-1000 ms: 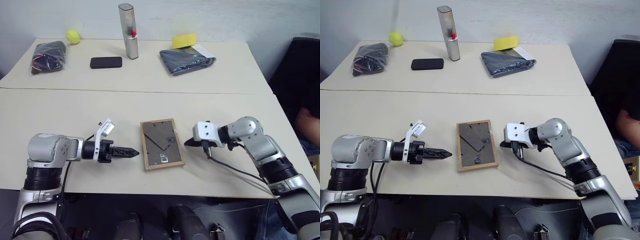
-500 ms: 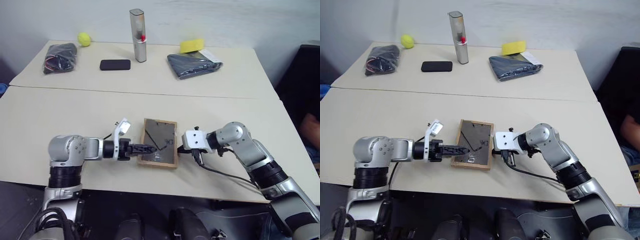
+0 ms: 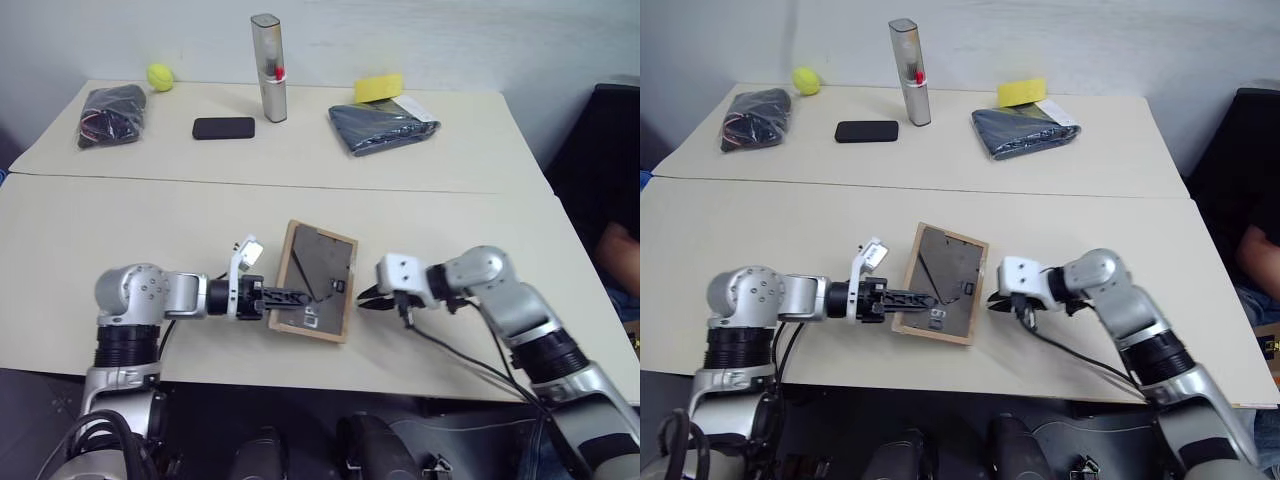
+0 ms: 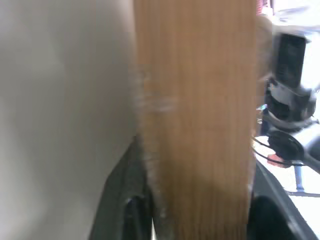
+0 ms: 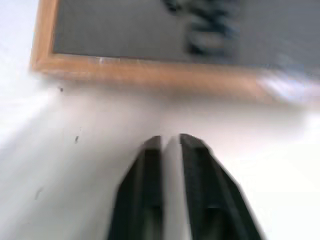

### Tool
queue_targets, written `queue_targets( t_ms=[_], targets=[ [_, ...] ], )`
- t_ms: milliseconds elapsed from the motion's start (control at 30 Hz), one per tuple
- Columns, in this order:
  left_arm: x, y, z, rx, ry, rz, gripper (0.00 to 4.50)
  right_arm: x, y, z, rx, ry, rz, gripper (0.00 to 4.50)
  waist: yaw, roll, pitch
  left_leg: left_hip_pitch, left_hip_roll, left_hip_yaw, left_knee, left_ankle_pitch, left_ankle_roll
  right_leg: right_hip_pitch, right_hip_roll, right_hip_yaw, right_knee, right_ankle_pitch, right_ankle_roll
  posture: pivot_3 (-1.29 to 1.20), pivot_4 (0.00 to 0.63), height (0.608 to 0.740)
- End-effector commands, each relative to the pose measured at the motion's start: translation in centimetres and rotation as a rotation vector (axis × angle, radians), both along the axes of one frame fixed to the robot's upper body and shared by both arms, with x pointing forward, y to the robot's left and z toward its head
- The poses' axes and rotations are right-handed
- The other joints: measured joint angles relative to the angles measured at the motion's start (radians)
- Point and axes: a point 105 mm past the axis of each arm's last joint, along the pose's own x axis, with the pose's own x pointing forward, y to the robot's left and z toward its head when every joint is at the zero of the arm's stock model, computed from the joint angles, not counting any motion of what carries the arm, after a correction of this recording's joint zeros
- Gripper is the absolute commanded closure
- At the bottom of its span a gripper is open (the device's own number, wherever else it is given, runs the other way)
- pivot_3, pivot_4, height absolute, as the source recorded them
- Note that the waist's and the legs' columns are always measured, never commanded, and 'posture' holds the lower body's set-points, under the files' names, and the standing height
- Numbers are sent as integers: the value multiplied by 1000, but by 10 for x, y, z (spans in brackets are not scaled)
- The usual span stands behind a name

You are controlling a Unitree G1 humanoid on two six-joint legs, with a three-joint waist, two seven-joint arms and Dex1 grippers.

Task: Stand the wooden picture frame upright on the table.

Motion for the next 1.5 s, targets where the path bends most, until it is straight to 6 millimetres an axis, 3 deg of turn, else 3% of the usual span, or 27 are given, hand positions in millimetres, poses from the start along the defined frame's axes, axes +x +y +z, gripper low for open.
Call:
queue_targets(
  t_ms=[33,133,300,433,567,700,833,967,1100,1233,1500],
  targets=[
    [-5,-4,15,-33,-56,-47,3234,-9,15,45,183,51,30,2669,-8,0,0,0,0,0,0,0,0,0,0,0,0,0,0,0,150,740],
    [-7,-8,19,-34,-78,-71,3234,-10,24,54,225,72,34,1630,-13,0,0,0,1,-1,0,1,-2,0,1,-1,1,0,-1,0,150,740],
    [-14,-20,32,-43,-141,-145,3234,-6,57,67,316,108,54,0,-18,0,0,-2,0,0,0,0,-2,-3,1,0,1,0,-1,0,150,740],
    [-17,-21,41,-54,-176,-174,3234,-5,68,64,313,109,69,0,-18,0,0,-3,0,-1,-1,1,-2,-3,0,0,0,0,-1,0,150,740],
    [-7,-15,36,-20,-155,-114,3234,-21,73,74,344,124,158,0,-18,0,1,-3,0,-1,0,0,-1,-3,0,0,0,0,-1,0,150,740],
    [3,-5,32,3,-145,-53,3234,-34,67,93,409,157,192,0,-18,0,1,-4,0,-1,-1,0,-1,-3,0,-1,0,0,-1,0,150,740],
    [6,1,31,13,-152,-35,3234,-37,52,98,404,130,153,0,-17,0,1,-4,0,-1,-1,0,-1,-4,0,-1,-1,0,-1,0,150,740],
    [6,-1,41,-15,-163,-49,3234,-10,10,69,142,-208,-32,0,-10,-1,1,-5,0,-2,-2,0,-1,-3,0,-1,-4,0,-1,0,150,740],
    [2,1,41,-7,-156,-67,3234,5,-8,48,-43,-616,-1,0,-12,-2,2,-6,-1,-1,-2,-1,0,-4,0,0,-6,0,1,0,150,740],
    [0,1,48,-28,-153,-86,3234,12,1,44,-97,-1085,137,0,-25,-2,2,-5,0,1,-2,0,-1,-5,1,1,-4,0,1,0,150,740],
    [-2,-2,62,-80,-150,-126,3234,21,37,44,39,-1401,233,0,-38,-3,3,-5,1,3,-1,1,-2,-7,2,3,0,0,0,0,150,740]
  ],
)
